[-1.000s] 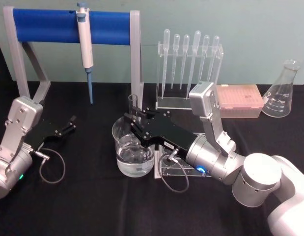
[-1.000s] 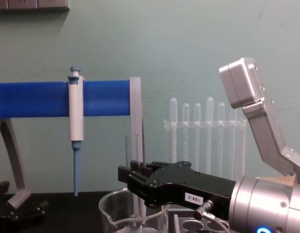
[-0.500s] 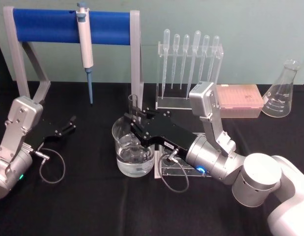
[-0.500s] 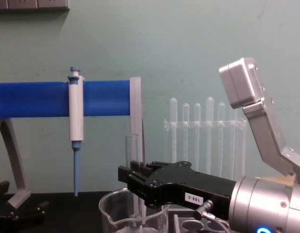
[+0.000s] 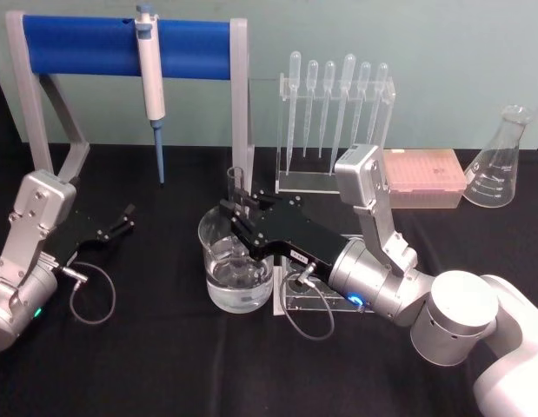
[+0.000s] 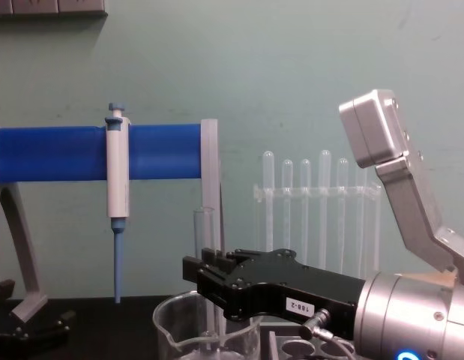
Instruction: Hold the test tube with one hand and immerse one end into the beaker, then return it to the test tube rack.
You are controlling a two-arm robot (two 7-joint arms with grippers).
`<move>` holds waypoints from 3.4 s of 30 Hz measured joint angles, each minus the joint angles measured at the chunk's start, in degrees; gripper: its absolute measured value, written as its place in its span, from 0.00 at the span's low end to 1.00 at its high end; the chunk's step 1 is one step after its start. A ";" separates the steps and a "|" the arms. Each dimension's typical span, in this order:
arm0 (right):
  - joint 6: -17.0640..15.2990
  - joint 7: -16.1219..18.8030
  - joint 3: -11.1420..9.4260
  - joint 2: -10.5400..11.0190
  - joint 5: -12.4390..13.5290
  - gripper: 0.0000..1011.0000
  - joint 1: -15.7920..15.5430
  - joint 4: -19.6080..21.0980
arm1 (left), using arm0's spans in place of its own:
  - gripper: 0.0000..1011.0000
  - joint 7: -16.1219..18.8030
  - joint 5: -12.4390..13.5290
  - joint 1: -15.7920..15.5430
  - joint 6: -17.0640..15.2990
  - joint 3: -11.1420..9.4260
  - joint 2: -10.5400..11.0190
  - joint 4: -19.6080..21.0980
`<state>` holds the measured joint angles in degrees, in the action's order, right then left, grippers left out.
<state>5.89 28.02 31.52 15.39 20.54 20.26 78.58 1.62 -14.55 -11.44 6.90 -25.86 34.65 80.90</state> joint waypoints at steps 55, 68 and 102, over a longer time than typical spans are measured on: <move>-13.00 -2.39 -6.78 7.47 6.83 0.22 -0.83 23.60 | 0.99 0.00 0.00 0.00 0.00 0.00 0.00 0.00; -14.02 -5.19 -10.81 15.23 7.70 0.22 -6.94 27.27 | 0.99 0.00 0.00 0.00 0.00 0.00 0.00 0.00; -13.69 -5.35 -8.56 13.68 2.42 0.22 -9.51 19.65 | 0.99 0.00 0.00 0.00 0.00 0.00 0.00 0.00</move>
<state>-7.80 22.67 22.96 29.07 22.96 10.75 98.22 1.62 -14.55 -11.43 6.91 -25.86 34.64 80.90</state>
